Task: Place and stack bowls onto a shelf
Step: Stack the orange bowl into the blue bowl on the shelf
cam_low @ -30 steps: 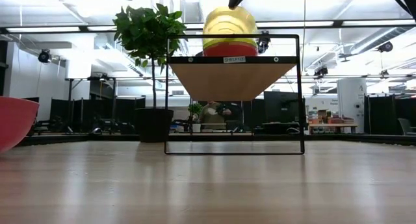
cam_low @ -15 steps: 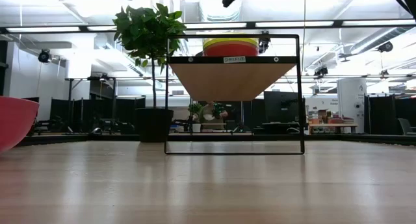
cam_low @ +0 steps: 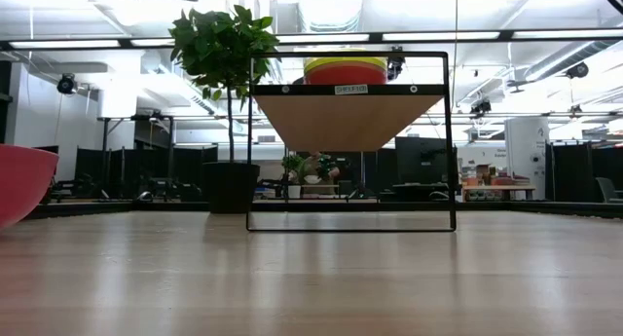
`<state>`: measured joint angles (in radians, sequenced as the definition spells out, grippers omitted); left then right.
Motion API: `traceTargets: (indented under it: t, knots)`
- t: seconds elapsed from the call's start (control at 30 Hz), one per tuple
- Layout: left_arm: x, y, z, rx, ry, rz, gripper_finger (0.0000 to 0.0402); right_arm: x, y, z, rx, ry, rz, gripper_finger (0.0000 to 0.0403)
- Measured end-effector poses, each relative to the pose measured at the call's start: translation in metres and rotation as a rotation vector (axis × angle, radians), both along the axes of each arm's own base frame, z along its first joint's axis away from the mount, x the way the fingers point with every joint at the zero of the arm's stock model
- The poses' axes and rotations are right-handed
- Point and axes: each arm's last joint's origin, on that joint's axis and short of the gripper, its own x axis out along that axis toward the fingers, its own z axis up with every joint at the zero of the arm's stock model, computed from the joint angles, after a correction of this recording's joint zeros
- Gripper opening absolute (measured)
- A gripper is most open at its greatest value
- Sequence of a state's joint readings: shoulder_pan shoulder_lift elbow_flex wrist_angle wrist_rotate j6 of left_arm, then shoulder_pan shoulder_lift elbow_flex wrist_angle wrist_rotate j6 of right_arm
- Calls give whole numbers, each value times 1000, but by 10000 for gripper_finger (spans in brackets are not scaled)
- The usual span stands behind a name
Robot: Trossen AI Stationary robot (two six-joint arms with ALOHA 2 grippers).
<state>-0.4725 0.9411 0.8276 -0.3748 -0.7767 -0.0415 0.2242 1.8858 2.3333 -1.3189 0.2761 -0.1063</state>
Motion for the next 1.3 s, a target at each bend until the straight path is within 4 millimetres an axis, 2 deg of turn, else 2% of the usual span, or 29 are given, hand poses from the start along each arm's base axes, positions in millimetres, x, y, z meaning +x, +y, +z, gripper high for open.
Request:
traceTargets:
  t: [0.2, 0.37, 0.47, 0.6, 0.97, 1.13, 1.3]
  knots:
    - [9, -11, -11, -284, 29, -90, 54, 2, 5, -6, 66, 32, 128, 68]
    - [22, -27, -43, -415, 121, -29, 54, 5, 7, -26, 52, 87, 173, 67]
    - [29, -39, -59, -455, 176, -14, 54, -3, 5, -37, 64, 98, 184, 67]
    - [37, -56, -67, -469, 215, -19, 54, -26, 1, -45, 101, 6, 211, 67]
    - [59, -89, -56, -503, 290, -52, 54, -106, -19, -74, 179, -318, 173, 67]
    - [61, -96, -55, -553, 374, 10, 54, -128, -22, -94, 204, -428, 183, 67]
    - [58, -99, -59, -608, 494, 112, 54, -143, -21, -115, 222, -524, 206, 67]
